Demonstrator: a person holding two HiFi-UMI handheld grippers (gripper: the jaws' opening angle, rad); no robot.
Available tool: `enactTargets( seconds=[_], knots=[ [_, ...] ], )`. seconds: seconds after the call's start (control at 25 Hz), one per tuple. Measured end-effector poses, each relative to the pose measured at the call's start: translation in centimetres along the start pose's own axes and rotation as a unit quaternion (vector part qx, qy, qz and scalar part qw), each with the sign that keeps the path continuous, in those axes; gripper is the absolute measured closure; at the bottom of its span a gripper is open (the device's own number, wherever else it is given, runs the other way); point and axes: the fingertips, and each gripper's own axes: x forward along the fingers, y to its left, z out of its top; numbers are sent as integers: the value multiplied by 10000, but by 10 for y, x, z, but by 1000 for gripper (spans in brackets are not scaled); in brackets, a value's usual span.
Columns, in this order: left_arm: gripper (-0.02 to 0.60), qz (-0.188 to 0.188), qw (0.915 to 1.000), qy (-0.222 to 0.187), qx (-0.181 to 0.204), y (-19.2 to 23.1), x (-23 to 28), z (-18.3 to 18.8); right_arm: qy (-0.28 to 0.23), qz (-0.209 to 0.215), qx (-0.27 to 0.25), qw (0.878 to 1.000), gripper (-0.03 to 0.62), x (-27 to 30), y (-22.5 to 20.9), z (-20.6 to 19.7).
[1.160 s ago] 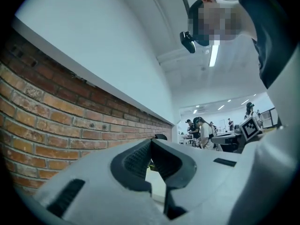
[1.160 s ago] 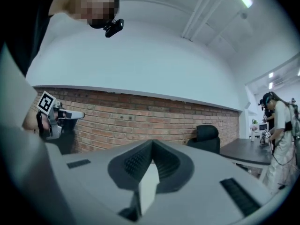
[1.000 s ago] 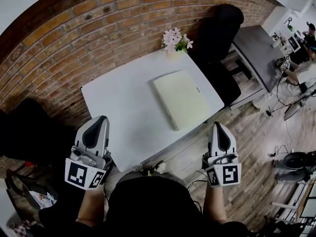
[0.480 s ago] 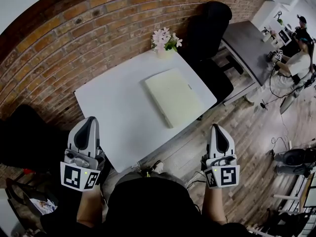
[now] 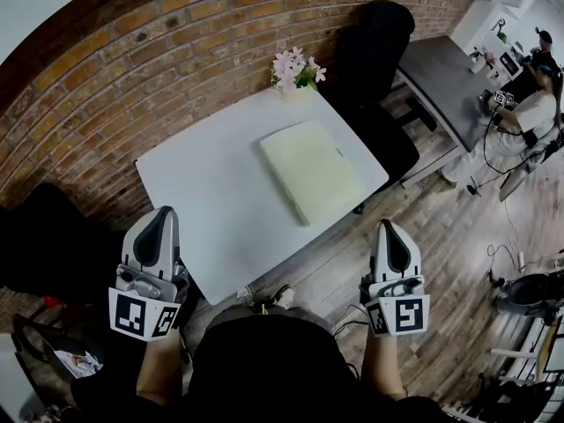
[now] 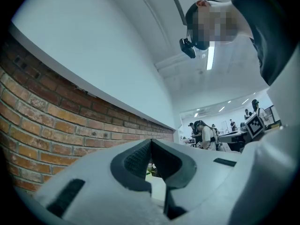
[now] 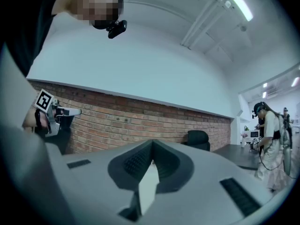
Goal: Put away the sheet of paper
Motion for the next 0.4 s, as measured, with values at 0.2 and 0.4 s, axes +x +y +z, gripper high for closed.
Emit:
enactTargets(
  seconds=[0.2, 0.4],
  knots=[
    [555, 46, 10000, -12, 23, 1, -1, 4, -55, 96, -15, 9999, 580, 4, 3, 2],
    [555, 20, 10000, -25, 35, -3, -2, 5, -7, 115, -120, 9999, 580, 1, 3, 0]
  ],
)
